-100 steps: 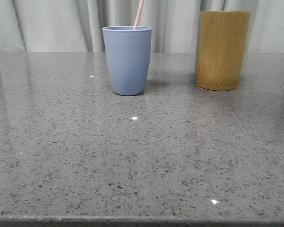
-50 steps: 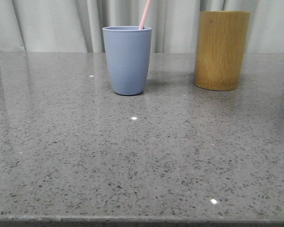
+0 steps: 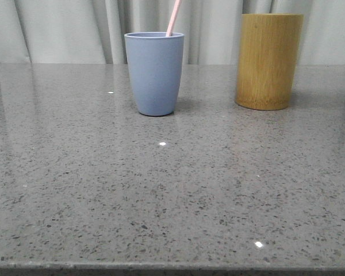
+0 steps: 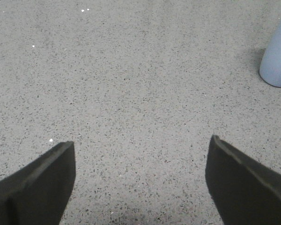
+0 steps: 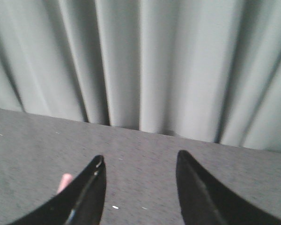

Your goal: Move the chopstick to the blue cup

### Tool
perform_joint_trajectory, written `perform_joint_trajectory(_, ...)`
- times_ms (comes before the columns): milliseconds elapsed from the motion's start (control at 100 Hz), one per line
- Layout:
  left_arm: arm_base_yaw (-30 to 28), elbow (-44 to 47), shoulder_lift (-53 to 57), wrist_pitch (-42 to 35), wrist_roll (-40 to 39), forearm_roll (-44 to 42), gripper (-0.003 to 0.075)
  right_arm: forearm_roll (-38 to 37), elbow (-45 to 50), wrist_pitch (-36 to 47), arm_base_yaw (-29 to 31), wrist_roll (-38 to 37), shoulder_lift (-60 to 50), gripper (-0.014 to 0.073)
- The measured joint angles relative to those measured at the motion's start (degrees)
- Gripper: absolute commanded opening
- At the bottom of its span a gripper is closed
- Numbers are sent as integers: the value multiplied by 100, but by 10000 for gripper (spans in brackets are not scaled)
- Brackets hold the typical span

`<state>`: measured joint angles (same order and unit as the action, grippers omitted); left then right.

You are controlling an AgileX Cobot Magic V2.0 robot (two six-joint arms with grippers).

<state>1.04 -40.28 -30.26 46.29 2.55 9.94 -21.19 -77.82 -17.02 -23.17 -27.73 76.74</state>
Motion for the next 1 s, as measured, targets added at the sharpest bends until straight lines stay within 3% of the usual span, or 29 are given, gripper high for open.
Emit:
perform_joint_trajectory(150, 0, 0, 0, 0, 0, 0, 557, -539, 574, -559, 86, 0, -714, 369)
perform_joint_trajectory(570, 0, 0, 0, 0, 0, 0, 557, -643, 2804, -1424, 182, 0, -3104, 369)
perform_joint_trajectory(1000, 0, 0, 0, 0, 0, 0, 557, -643, 3863, -2592, 182, 0, -5050, 369)
